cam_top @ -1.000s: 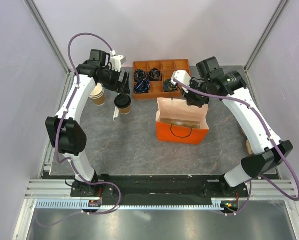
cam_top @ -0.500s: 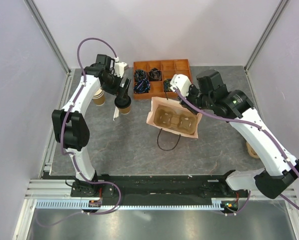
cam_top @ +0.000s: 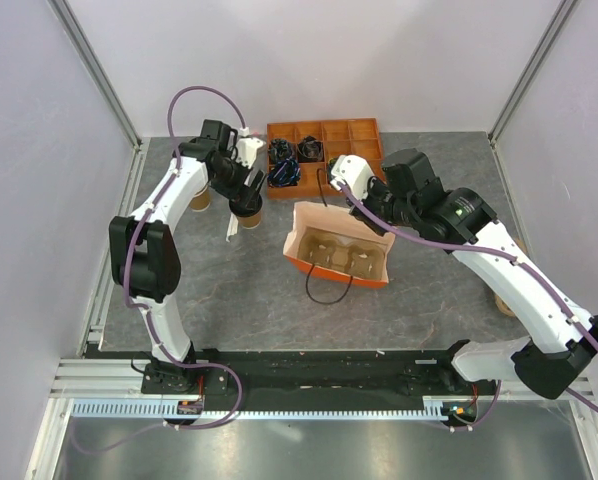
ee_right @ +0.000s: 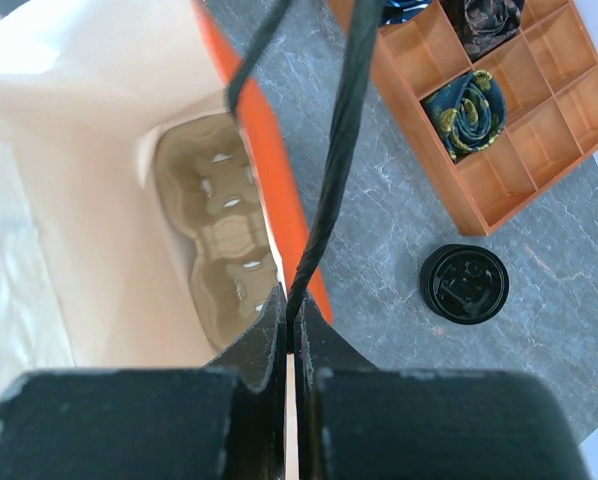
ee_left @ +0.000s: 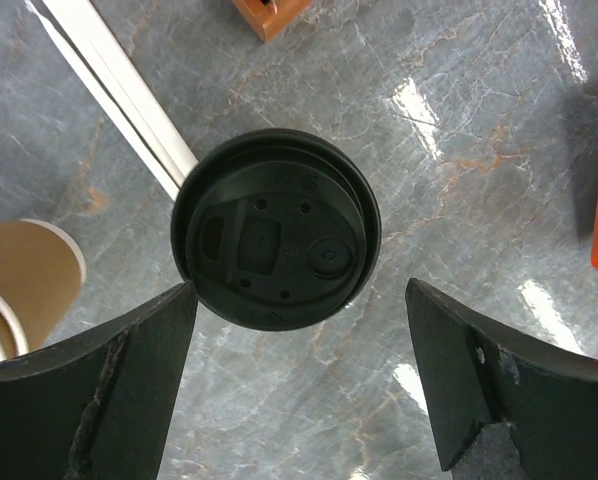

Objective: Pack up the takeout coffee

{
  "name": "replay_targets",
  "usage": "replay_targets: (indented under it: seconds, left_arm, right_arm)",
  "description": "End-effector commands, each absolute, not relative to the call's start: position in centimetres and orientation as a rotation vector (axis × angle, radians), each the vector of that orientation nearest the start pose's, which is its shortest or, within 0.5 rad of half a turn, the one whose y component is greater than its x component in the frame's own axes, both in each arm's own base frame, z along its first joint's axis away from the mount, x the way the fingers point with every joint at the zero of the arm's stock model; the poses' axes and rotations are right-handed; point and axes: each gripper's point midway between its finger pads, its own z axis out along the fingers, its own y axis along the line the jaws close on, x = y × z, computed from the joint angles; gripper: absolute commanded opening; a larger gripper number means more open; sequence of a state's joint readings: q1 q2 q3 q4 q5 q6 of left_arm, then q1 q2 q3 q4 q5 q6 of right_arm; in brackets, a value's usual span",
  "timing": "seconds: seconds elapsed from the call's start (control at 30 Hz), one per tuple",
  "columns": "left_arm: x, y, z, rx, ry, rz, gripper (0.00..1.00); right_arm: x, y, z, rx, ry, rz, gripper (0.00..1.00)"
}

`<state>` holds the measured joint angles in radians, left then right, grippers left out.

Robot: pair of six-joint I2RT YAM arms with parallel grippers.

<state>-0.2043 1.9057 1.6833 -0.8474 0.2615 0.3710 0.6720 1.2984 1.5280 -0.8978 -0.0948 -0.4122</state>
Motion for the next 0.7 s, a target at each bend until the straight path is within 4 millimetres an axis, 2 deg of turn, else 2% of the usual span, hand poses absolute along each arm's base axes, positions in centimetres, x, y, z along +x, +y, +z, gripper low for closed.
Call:
replay_targets:
  seconds: [0.0,0.33,0.67]
  left_arm:
    - [44.6,-12.0,13.7,0.918,2.381,-0.208,0.92]
    - [45.0,-12.2,12.5,0.96,2.373,-0.194,0.96]
    - [45.1,-12.5,11.5,0.991,2.37,-0.2,0.91]
  right_arm:
    - [27.3,22.0,31.8,-1.143,1.841,0.253,0.0]
    - [27.4,22.4,32.6,-1.156,1.792,0.251,0.0]
    - [27.3,22.6,32.6,-1.168,1.791,0.257,0.0]
